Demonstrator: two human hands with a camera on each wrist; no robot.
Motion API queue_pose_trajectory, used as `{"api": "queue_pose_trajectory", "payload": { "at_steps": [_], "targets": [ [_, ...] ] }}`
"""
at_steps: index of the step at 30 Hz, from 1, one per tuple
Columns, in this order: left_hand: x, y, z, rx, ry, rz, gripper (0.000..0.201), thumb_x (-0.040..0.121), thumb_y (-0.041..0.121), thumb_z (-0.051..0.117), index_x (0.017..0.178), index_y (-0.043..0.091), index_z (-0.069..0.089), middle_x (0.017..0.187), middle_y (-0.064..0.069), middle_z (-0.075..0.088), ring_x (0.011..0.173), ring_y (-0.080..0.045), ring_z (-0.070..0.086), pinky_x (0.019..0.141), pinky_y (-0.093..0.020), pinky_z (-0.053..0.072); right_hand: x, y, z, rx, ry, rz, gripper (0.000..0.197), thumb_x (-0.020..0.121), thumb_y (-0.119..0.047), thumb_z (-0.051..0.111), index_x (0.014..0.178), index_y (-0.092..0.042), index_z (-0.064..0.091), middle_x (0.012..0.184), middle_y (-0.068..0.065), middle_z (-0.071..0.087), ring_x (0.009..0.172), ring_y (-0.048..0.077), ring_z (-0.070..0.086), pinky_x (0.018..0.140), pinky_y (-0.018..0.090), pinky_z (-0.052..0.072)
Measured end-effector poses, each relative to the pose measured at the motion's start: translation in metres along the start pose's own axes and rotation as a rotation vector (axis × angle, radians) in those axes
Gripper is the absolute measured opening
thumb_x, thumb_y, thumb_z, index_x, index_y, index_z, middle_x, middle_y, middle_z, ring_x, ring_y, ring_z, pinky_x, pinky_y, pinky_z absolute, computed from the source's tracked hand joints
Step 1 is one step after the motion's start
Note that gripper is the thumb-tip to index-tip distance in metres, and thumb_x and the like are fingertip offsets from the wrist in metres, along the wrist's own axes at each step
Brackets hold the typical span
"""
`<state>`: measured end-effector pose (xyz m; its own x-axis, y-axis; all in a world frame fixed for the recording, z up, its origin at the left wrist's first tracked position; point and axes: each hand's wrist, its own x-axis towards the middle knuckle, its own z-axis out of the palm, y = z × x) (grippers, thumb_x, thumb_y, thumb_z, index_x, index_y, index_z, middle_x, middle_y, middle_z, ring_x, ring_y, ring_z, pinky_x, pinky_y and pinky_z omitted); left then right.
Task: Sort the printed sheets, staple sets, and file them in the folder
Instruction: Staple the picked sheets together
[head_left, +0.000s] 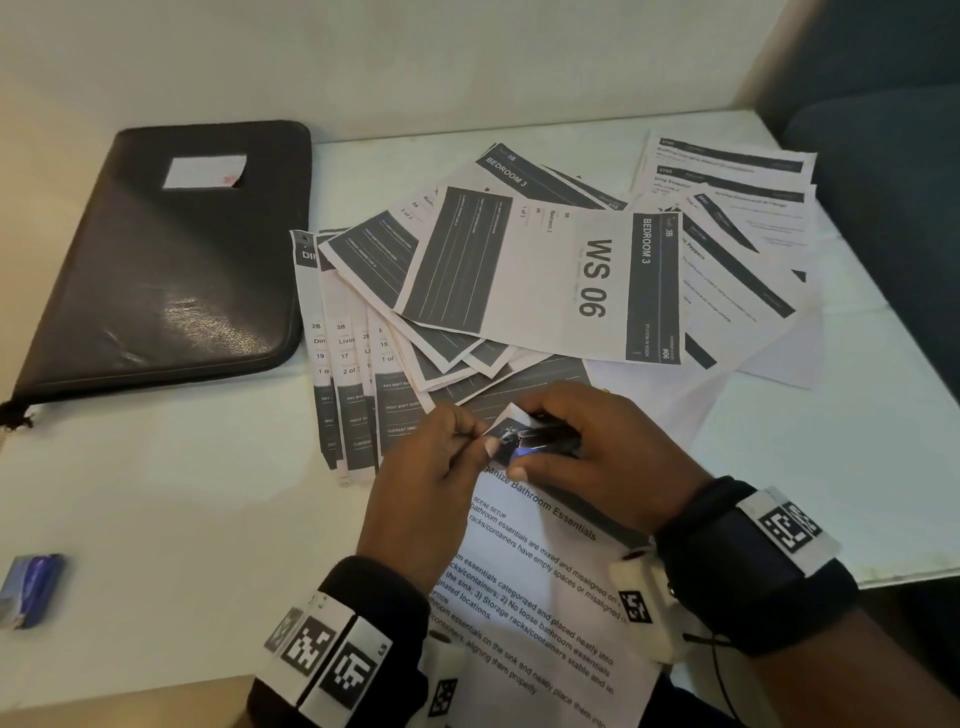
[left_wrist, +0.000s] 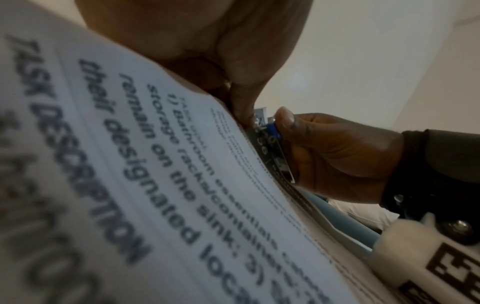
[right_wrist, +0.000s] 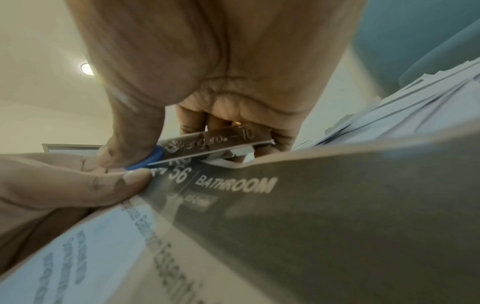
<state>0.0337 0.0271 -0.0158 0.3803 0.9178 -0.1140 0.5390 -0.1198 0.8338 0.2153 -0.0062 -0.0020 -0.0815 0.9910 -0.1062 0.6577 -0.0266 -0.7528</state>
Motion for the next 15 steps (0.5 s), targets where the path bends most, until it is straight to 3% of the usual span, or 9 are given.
{"api": "queue_pose_trajectory", "payload": {
  "at_steps": [4,8,10,15],
  "targets": [
    [-0.0018,0.0001,0.0042,-0.002,0.014,0.003,0.009,0.094,0.024,0.057,0.087,0.027,0.054,0.073,0.012,0.063,0.069,-0.003,0.056,0.057,-0.016,0.04,0.001,-0.0002,0.0017,0.044,0.025,-0.016,0.04,0.075,-0.046,0.072,0.109,-0.025,0.065,0.097,-0.012,0.064,0.09,0.003,0.057,0.077,0.02,0.046],
    [-0.0014,-0.0018,0.0061,-0.058,0.045,-0.031,0.008,0.093,0.026,0.058,0.091,0.027,0.051,0.08,0.01,0.07,0.075,-0.004,0.064,0.065,-0.031,0.051,0.001,-0.0001,0.0026,0.05,0.019,-0.031,0.039,0.073,-0.051,0.069,0.105,-0.028,0.066,0.093,-0.013,0.064,0.088,0.004,0.057,0.077,0.025,0.047],
    [-0.0017,-0.0019,0.0058,-0.07,0.059,-0.033,0.01,0.093,0.027,0.059,0.091,0.029,0.049,0.077,0.009,0.07,0.068,-0.005,0.062,0.062,-0.03,0.05,0.0014,-0.0002,0.0043,0.06,0.029,-0.036,0.043,0.072,-0.054,0.067,0.104,-0.026,0.066,0.094,-0.011,0.065,0.088,0.005,0.058,0.076,0.025,0.047],
    [-0.0007,0.0,0.0045,-0.083,0.015,-0.014,0.017,0.094,0.028,0.057,0.102,0.035,0.043,0.064,0.006,0.069,0.045,-0.007,0.041,0.047,-0.023,0.037,0.0019,-0.0012,0.0062,0.059,0.021,-0.019,0.035,0.078,-0.04,0.076,0.108,-0.025,0.067,0.095,-0.011,0.065,0.088,0.006,0.057,0.075,0.025,0.048]
  ]
}}
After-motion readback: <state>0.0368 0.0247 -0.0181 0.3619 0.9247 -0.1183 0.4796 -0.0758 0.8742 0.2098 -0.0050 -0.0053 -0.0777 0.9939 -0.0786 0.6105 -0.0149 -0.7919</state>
